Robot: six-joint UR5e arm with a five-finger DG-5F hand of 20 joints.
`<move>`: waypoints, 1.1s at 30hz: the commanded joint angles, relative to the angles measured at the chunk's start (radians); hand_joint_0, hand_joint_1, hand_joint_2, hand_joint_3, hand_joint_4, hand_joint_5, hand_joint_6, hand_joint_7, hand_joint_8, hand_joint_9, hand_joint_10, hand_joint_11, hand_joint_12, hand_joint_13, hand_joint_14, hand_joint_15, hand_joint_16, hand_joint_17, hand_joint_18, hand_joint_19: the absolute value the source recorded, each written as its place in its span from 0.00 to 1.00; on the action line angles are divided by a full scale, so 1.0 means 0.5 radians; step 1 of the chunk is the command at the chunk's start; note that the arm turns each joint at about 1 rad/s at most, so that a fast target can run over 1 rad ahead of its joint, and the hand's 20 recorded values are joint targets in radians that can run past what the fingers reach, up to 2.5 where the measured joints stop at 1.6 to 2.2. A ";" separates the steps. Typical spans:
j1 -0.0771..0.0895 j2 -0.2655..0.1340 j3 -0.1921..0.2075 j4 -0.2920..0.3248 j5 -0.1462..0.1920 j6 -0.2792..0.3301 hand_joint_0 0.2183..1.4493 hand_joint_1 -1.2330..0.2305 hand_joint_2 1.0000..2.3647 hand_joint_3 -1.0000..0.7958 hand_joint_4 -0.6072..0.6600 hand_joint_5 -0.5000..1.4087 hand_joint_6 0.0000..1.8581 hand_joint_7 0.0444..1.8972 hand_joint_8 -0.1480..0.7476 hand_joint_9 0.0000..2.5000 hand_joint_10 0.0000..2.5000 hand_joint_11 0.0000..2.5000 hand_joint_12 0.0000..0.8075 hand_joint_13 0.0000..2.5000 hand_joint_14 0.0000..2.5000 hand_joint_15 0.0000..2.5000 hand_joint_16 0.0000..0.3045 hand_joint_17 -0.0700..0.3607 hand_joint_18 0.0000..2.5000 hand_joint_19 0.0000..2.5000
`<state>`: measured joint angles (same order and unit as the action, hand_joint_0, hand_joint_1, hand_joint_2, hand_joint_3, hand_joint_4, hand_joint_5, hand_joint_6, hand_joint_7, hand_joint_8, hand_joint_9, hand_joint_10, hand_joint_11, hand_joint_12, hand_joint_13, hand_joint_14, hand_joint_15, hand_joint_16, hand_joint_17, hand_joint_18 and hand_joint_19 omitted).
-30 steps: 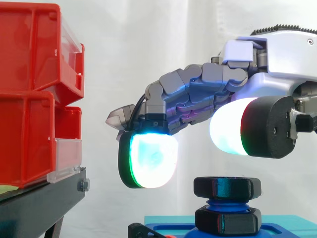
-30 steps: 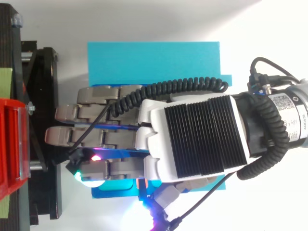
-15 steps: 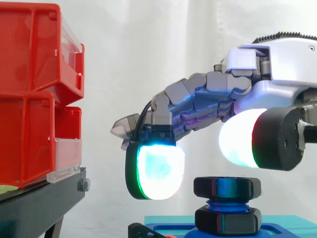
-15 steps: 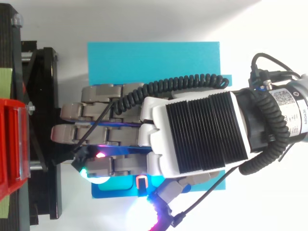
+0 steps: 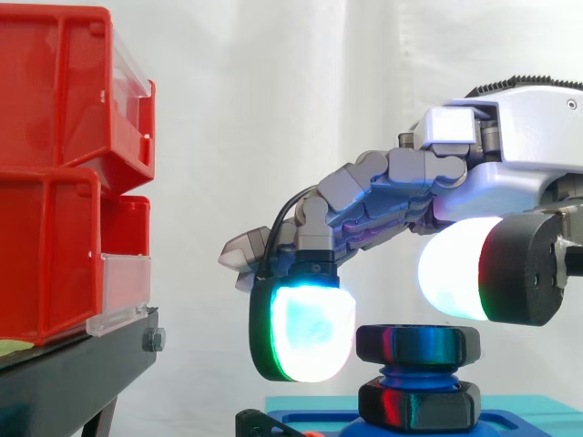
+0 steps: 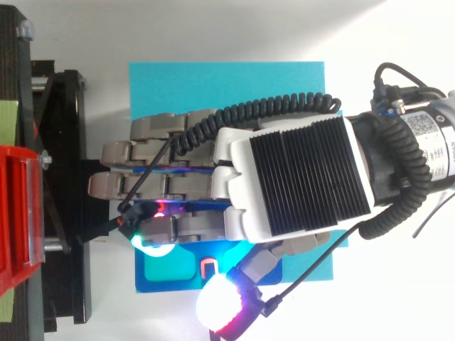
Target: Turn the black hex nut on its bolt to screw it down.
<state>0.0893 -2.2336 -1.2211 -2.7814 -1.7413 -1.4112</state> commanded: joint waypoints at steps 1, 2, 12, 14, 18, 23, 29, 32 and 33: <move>-0.016 0.000 0.000 0.007 -0.021 0.000 0.23 0.62 0.00 0.28 0.64 0.16 0.43 0.43 0.46 0.13 0.00 0.00 0.48 0.17 0.00 0.01 0.20 0.48 0.19 0.06; -0.022 0.000 0.000 0.007 -0.021 0.000 0.23 0.62 0.00 0.28 0.64 0.16 0.43 0.42 0.46 0.13 0.00 0.00 0.48 0.17 0.00 0.01 0.20 0.48 0.19 0.06; -0.050 0.000 0.000 0.004 -0.085 -0.003 0.22 0.74 0.00 0.28 0.67 0.15 0.45 0.43 0.47 0.13 0.00 0.01 0.49 0.17 0.00 0.01 0.20 0.49 0.19 0.06; -0.056 0.000 0.000 -0.002 -0.101 -0.003 0.22 0.76 0.00 0.28 0.67 0.15 0.45 0.43 0.47 0.13 0.00 0.01 0.49 0.17 0.00 0.01 0.20 0.49 0.19 0.05; -0.071 0.000 0.000 0.001 -0.107 -0.003 0.21 0.78 0.00 0.28 0.67 0.15 0.46 0.43 0.48 0.13 0.00 0.01 0.49 0.17 0.00 0.01 0.21 0.49 0.19 0.05; -0.083 0.000 0.000 0.004 -0.153 -0.003 0.21 0.79 0.00 0.28 0.68 0.15 0.47 0.43 0.49 0.14 0.00 0.02 0.50 0.17 0.00 0.01 0.21 0.49 0.19 0.05; -0.120 0.000 0.000 -0.002 -0.196 -0.003 0.21 0.78 0.00 0.28 0.68 0.15 0.47 0.43 0.49 0.14 0.00 0.02 0.50 0.17 0.00 0.01 0.21 0.49 0.19 0.05; -0.136 0.000 0.000 -0.002 -0.211 -0.003 0.21 0.78 0.00 0.28 0.68 0.15 0.47 0.43 0.49 0.14 0.00 0.03 0.50 0.17 0.00 0.01 0.21 0.49 0.19 0.05; -0.142 0.000 0.000 0.001 -0.217 -0.003 0.21 0.78 0.00 0.28 0.68 0.15 0.47 0.43 0.49 0.14 0.00 0.02 0.49 0.18 0.00 0.02 0.21 0.49 0.19 0.06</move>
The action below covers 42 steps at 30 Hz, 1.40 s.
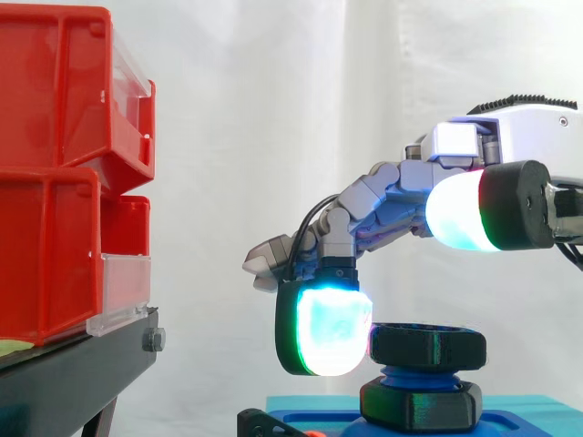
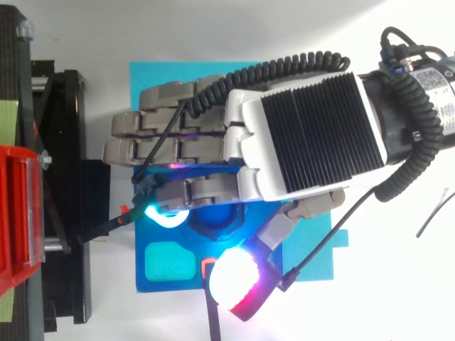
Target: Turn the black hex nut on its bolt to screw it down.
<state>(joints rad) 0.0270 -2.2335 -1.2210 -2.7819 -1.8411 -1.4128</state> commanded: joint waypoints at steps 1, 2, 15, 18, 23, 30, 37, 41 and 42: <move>-0.020 0.000 0.000 0.005 -0.021 0.000 0.21 0.78 0.00 0.28 0.68 0.15 0.47 0.43 0.49 0.14 0.00 0.03 0.50 0.18 0.00 0.02 0.21 0.49 0.19 0.06; -0.036 0.000 0.000 0.008 -0.036 0.000 0.21 0.78 0.00 0.28 0.68 0.15 0.47 0.43 0.49 0.14 0.00 0.02 0.50 0.18 0.00 0.02 0.21 0.49 0.19 0.06; -0.128 0.000 0.000 0.063 -0.144 -0.022 0.21 0.79 0.00 0.28 0.68 0.15 0.47 0.42 0.49 0.14 0.00 0.03 0.50 0.19 0.00 0.02 0.21 0.50 0.20 0.06; -0.149 0.000 0.000 0.069 -0.174 -0.018 0.21 0.79 0.00 0.28 0.68 0.15 0.47 0.42 0.49 0.14 0.00 0.03 0.50 0.19 0.00 0.03 0.21 0.50 0.20 0.07; -0.137 0.000 0.110 0.023 -0.177 -0.015 0.21 0.79 0.00 0.28 0.68 0.15 0.47 0.42 0.49 0.15 0.00 0.03 0.50 0.19 0.00 0.03 0.21 0.50 0.20 0.07; -0.088 0.000 0.181 -0.054 -0.104 -0.018 0.21 0.79 0.00 0.28 0.68 0.15 0.46 0.42 0.49 0.15 0.00 0.03 0.50 0.19 0.00 0.03 0.21 0.49 0.20 0.07; -0.011 -0.003 0.178 -0.060 -0.027 -0.022 0.21 0.78 0.00 0.28 0.68 0.16 0.44 0.43 0.49 0.15 0.00 0.03 0.50 0.19 0.00 0.03 0.21 0.49 0.20 0.08; 0.020 0.000 0.175 -0.072 0.001 -0.022 0.22 0.77 0.00 0.28 0.69 0.16 0.44 0.42 0.49 0.15 0.00 0.03 0.50 0.19 0.00 0.03 0.21 0.49 0.20 0.08; 0.026 -0.003 0.175 -0.075 0.001 -0.022 0.22 0.77 0.00 0.28 0.69 0.16 0.43 0.42 0.49 0.15 0.00 0.03 0.50 0.19 0.00 0.03 0.21 0.49 0.20 0.08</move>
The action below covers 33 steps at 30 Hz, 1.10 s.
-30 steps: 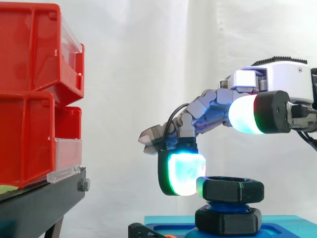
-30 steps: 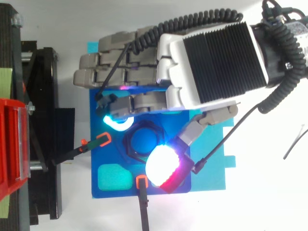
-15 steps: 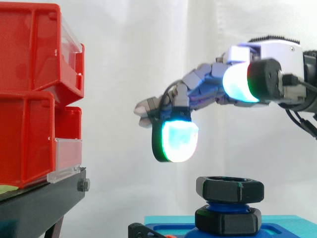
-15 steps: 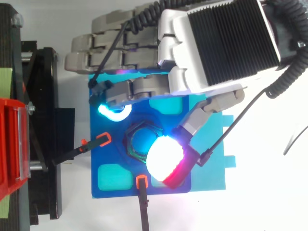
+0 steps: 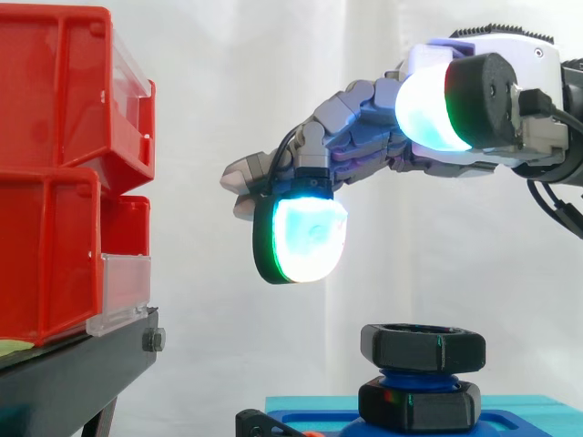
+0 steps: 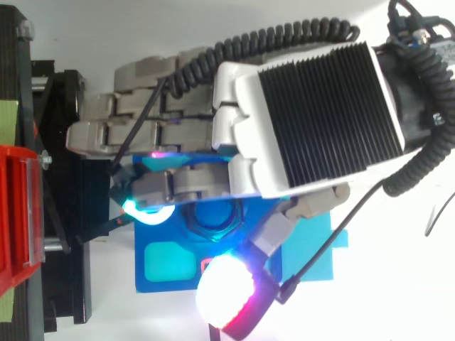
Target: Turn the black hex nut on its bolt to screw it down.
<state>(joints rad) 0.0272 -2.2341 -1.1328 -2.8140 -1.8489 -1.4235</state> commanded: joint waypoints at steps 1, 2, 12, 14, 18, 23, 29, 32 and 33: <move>0.025 -0.002 -0.002 -0.014 0.016 0.000 0.22 0.77 0.00 0.28 0.68 0.16 0.42 0.43 0.49 0.15 0.00 0.03 0.50 0.20 0.00 0.03 0.21 0.49 0.20 0.08; 0.032 0.001 -0.002 -0.017 0.016 0.000 0.22 0.77 0.00 0.28 0.68 0.16 0.42 0.43 0.49 0.15 0.00 0.03 0.50 0.20 0.00 0.03 0.21 0.49 0.20 0.08; 0.074 -0.002 -0.060 0.005 0.087 0.000 0.22 0.77 0.00 0.28 0.68 0.18 0.33 0.54 0.50 0.15 0.00 0.03 0.50 0.20 0.00 0.03 0.21 0.49 0.20 0.08; 0.084 -0.002 -0.087 0.051 0.090 0.000 0.22 0.77 0.00 0.28 0.68 0.19 0.31 0.58 0.49 0.15 0.00 0.03 0.50 0.20 0.00 0.03 0.21 0.49 0.20 0.08; 0.087 -0.002 -0.124 0.115 0.093 0.000 0.22 0.77 0.00 0.28 0.68 0.19 0.29 0.60 0.49 0.15 0.00 0.03 0.50 0.20 0.00 0.03 0.21 0.49 0.20 0.08; 0.084 -0.002 -0.164 0.143 0.093 0.000 0.22 0.76 0.00 0.28 0.69 0.19 0.29 0.59 0.49 0.15 0.00 0.01 0.50 0.20 0.00 0.03 0.21 0.49 0.21 0.08; 0.084 -0.002 -0.167 0.136 0.093 0.000 0.22 0.74 0.00 0.28 0.68 0.20 0.27 0.60 0.47 0.16 0.00 0.00 0.49 0.20 0.00 0.03 0.20 0.48 0.21 0.08; 0.084 -0.002 -0.167 0.149 0.093 0.000 0.22 0.74 0.00 0.28 0.67 0.20 0.27 0.58 0.47 0.16 0.00 0.00 0.48 0.20 0.00 0.03 0.20 0.48 0.21 0.08; 0.084 -0.002 -0.164 0.152 0.093 0.000 0.22 0.74 0.00 0.28 0.67 0.20 0.27 0.58 0.47 0.16 0.00 0.00 0.48 0.20 0.00 0.03 0.20 0.48 0.21 0.08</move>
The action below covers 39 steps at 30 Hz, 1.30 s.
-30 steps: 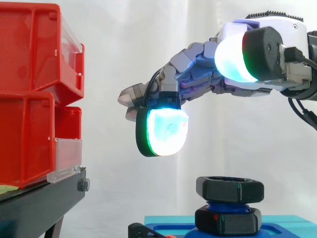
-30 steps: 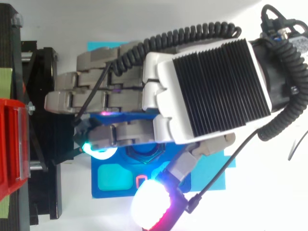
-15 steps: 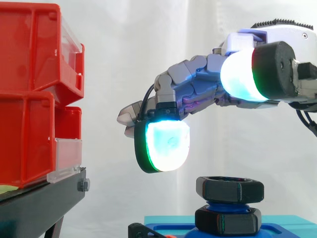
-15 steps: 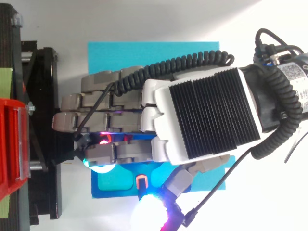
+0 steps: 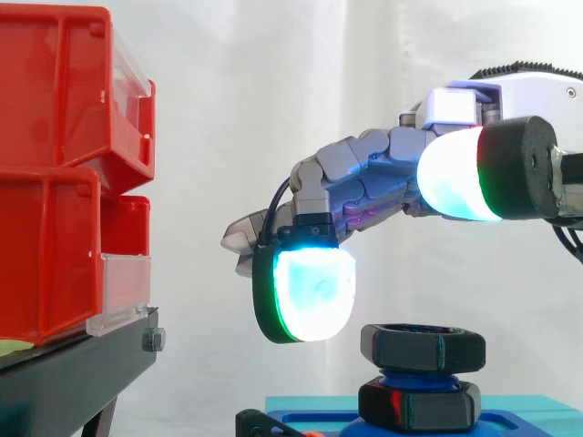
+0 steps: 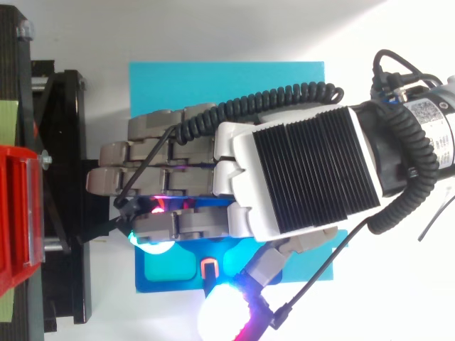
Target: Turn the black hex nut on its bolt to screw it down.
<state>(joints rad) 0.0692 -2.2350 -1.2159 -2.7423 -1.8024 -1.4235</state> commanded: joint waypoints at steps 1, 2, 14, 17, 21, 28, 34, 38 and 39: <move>0.000 0.000 -0.001 0.014 0.000 0.000 0.22 0.74 0.00 0.28 0.67 0.20 0.27 0.58 0.47 0.16 0.00 0.00 0.49 0.20 0.00 0.03 0.20 0.48 0.21 0.08; 0.000 0.000 -0.001 0.024 0.000 0.000 0.22 0.74 0.00 0.28 0.67 0.20 0.27 0.58 0.47 0.16 0.00 0.00 0.49 0.20 0.00 0.03 0.20 0.48 0.21 0.08; 0.000 0.000 -0.001 0.014 0.015 -0.003 0.22 0.74 0.00 0.28 0.67 0.20 0.27 0.58 0.47 0.16 0.00 0.00 0.49 0.21 0.00 0.03 0.20 0.48 0.22 0.09; 0.000 -0.003 -0.001 0.014 0.015 -0.009 0.22 0.74 0.00 0.28 0.68 0.20 0.27 0.58 0.47 0.16 0.00 0.00 0.49 0.21 0.00 0.03 0.20 0.48 0.22 0.09; 0.000 -0.018 -0.001 0.039 0.015 -0.006 0.22 0.74 0.00 0.28 0.68 0.20 0.27 0.58 0.47 0.16 0.00 0.00 0.49 0.21 0.00 0.04 0.20 0.48 0.22 0.09; 0.003 -0.015 -0.001 0.024 0.009 -0.003 0.22 0.73 0.00 0.28 0.67 0.21 0.27 0.64 0.48 0.17 0.00 0.00 0.49 0.21 0.00 0.04 0.20 0.48 0.23 0.09; 0.015 -0.015 -0.001 -0.035 0.015 -0.009 0.22 0.73 0.00 0.28 0.67 0.21 0.29 0.63 0.48 0.18 0.00 0.02 0.49 0.22 0.00 0.04 0.20 0.48 0.23 0.09; 0.018 -0.018 -0.001 -0.035 0.015 -0.009 0.22 0.73 0.00 0.28 0.67 0.21 0.29 0.63 0.48 0.18 0.00 0.02 0.49 0.22 0.00 0.04 0.20 0.48 0.23 0.09; 0.018 -0.018 -0.001 -0.038 0.015 -0.009 0.22 0.73 0.00 0.28 0.67 0.21 0.29 0.63 0.48 0.18 0.00 0.02 0.49 0.22 0.00 0.04 0.20 0.48 0.23 0.09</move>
<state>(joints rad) 0.0773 -2.2437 -1.2165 -2.7573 -1.7950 -1.4270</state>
